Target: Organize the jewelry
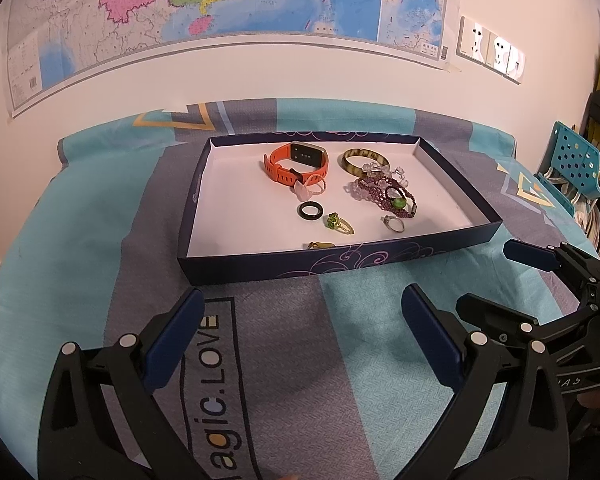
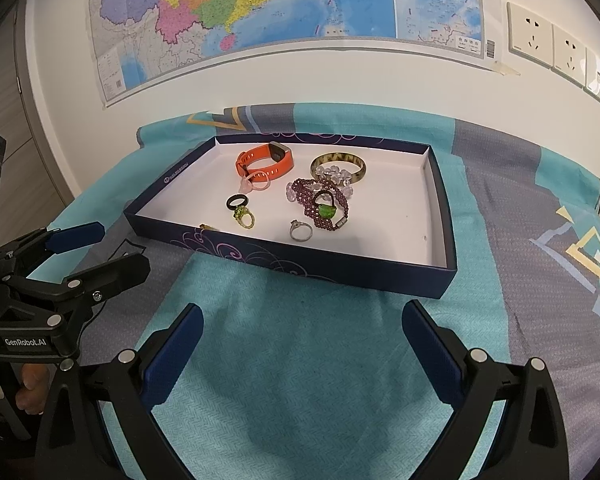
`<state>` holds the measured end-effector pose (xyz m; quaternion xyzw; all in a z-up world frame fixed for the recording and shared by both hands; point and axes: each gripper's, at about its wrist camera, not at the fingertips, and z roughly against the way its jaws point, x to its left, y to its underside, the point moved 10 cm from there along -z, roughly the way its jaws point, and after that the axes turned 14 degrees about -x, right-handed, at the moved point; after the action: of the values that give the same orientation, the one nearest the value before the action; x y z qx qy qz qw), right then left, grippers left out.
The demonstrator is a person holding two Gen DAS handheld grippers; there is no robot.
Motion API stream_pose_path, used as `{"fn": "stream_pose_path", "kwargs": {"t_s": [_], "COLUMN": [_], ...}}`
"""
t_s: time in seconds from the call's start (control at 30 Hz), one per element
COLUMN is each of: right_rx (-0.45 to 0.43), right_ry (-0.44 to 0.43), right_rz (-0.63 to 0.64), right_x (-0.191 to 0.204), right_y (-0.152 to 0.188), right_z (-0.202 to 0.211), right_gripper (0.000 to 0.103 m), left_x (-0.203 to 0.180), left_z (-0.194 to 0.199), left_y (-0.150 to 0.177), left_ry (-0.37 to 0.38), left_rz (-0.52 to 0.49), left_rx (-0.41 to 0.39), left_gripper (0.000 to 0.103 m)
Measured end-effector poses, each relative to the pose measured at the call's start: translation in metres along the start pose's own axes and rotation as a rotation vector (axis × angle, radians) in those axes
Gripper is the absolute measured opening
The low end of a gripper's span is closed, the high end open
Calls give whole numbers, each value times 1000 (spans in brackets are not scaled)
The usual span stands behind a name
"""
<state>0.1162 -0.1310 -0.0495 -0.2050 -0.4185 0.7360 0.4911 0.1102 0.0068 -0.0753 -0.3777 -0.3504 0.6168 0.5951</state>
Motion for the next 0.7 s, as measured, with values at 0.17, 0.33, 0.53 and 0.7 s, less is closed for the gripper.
{"fn": "stream_pose_path", "kwargs": {"t_s": [0.17,0.33,0.53,0.7], "right_rx": [1,0,2,1], "right_ry": [1,0,0,-1], "right_rz": [-2,-4,-6,-6], "right_x": [0,0,-1,-1], "right_y": [-1,-1,0,0], "right_z": [0,0,0,0], "right_gripper": [96,96,96,96], "left_x": [0,0,0,-1], "left_z": [0,0,-1,-1], "left_y": [0,0,0,1], "left_ry": [0,1,1,2], "left_rz": [0,0,1,2], "left_rx": [1,1,2,2], "left_gripper": [97,97,97,97]}}
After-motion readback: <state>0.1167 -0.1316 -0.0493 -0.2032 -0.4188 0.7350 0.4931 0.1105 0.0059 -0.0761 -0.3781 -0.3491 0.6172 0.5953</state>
